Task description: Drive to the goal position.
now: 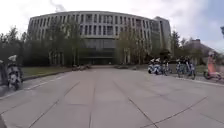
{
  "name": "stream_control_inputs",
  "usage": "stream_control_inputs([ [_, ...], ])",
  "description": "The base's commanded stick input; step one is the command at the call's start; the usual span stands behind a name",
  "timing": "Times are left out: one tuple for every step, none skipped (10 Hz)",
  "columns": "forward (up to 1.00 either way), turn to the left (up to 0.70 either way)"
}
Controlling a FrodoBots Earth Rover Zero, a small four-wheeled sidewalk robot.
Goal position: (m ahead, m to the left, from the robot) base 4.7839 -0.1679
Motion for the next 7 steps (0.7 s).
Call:
stream_control_inputs([
  [0.7,0.0],
  [0.7,0.0],
  [0.7,0.0],
  [0.7,0.0],
  [0.7,0.0],
  [0.7,0.0],
  [0.7,0.0],
])
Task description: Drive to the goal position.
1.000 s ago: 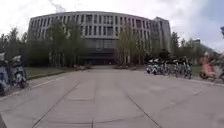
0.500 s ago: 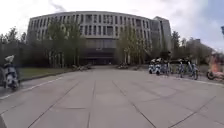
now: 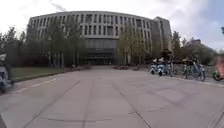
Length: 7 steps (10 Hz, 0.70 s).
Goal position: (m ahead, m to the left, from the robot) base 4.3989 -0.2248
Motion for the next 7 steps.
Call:
stream_control_inputs([
  [0.7,0.0],
  [0.7,0.0],
  [0.7,0.0],
  [0.7,0.0],
  [0.7,0.0],
  [0.7,0.0],
  [0.7,0.0],
])
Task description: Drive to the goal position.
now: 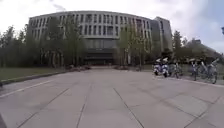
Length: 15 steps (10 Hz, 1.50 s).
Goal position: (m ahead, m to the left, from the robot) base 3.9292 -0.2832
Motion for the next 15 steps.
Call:
stream_control_inputs([
  [0.7,0.0],
  [0.7,0.0],
  [0.7,0.0],
  [0.7,0.0],
  [0.7,0.0],
  [0.7,0.0],
  [0.7,0.0],
  [0.7,0.0],
  [0.7,0.0],
  [0.7,0.0],
  [0.7,0.0],
  [0.7,0.0],
  [0.7,0.0],
  [0.7,0.0],
  [0.7,0.0],
])
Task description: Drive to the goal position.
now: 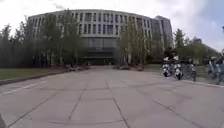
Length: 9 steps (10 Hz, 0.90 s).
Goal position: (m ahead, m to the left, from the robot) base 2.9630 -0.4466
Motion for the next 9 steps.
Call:
stream_control_inputs([
  [0.7,0.0],
  [0.7,0.0],
  [0.7,0.0],
  [0.7,0.0],
  [0.7,0.0],
  [0.7,0.0],
  [0.7,0.0],
  [0.7,0.0],
  [0.7,0.0],
])
